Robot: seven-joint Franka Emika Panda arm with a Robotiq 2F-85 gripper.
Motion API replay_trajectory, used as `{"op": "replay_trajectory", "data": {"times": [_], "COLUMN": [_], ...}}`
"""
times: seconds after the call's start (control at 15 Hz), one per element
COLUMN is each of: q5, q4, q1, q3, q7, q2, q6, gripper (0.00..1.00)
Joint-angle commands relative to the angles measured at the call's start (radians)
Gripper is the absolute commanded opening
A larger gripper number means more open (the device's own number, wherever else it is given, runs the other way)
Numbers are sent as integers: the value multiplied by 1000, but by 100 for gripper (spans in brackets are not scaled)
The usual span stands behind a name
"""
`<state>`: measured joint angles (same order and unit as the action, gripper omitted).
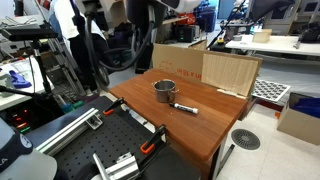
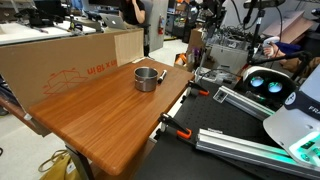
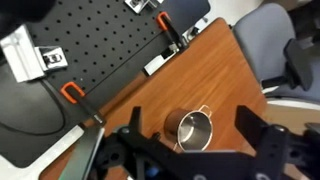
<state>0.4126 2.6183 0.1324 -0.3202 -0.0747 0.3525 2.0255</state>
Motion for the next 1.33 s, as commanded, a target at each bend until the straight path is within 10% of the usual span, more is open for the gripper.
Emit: {"op": "replay_trajectory", "data": {"times": [0.0, 1.27], "q5": [159, 254], "q4": [-112, -306], "q1": [19, 20], "q3": [-7, 121], "q7": [30, 465], "q2": [-176, -617], "q6": [-22, 395], "gripper": [100, 100]}}
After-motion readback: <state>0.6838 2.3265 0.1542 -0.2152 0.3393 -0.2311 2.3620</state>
